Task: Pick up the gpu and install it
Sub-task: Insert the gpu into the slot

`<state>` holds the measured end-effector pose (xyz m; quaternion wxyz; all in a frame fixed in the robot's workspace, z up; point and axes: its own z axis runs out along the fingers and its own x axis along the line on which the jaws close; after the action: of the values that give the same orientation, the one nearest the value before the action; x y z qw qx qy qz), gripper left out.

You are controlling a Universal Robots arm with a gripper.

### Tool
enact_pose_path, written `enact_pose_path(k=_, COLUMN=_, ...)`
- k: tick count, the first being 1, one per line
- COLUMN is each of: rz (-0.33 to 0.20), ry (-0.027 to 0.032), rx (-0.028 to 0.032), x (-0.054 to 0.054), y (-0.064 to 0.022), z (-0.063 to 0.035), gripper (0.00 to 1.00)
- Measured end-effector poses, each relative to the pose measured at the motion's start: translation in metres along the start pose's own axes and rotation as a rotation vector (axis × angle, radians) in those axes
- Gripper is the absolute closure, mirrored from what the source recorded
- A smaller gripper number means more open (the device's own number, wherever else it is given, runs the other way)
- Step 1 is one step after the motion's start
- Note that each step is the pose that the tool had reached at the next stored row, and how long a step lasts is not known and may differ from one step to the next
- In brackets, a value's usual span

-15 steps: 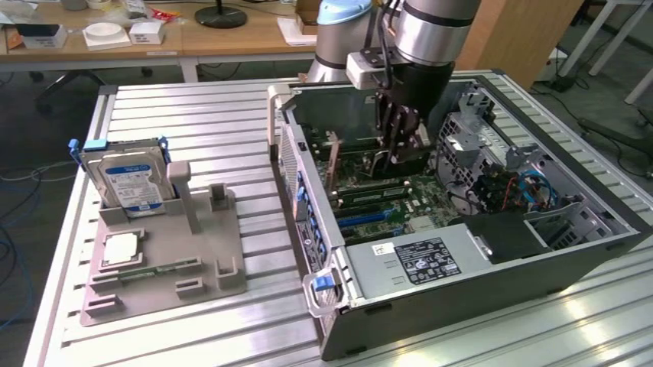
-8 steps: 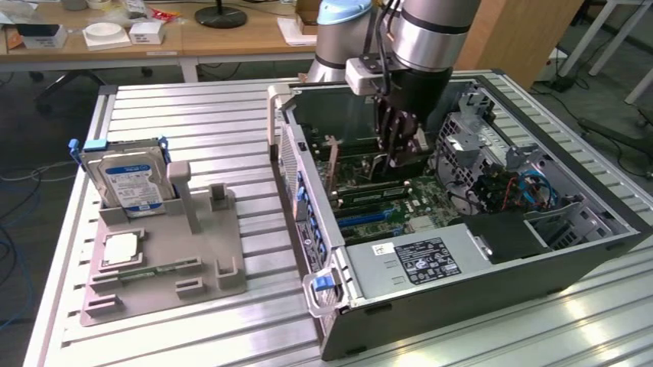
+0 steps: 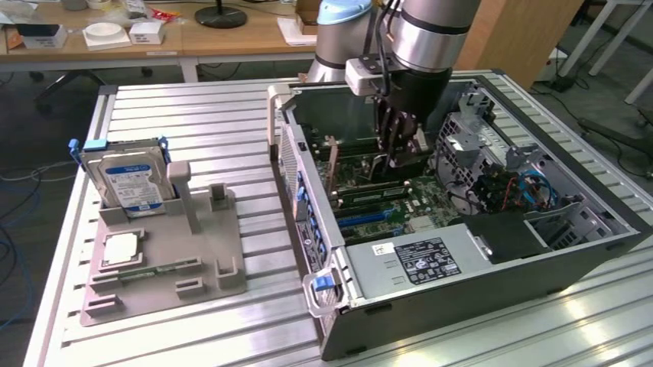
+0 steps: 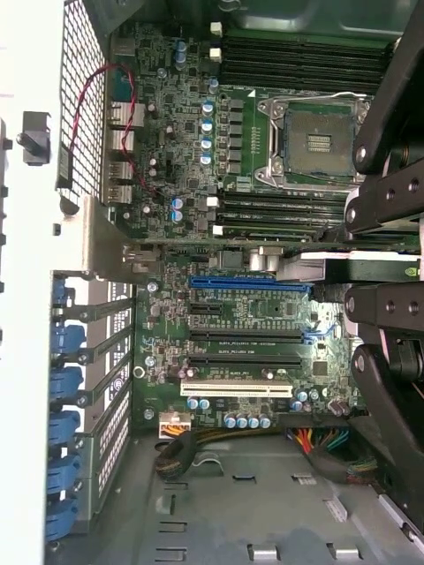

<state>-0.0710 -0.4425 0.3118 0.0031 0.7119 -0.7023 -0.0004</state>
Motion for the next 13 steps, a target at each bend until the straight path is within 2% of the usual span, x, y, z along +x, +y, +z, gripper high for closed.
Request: enact_pose_path(k=13, rz=-0.001, ry=0.0006, rx=0.0008, x=0.0005, y=0.0001, z=0.0067, gripper=0.73)
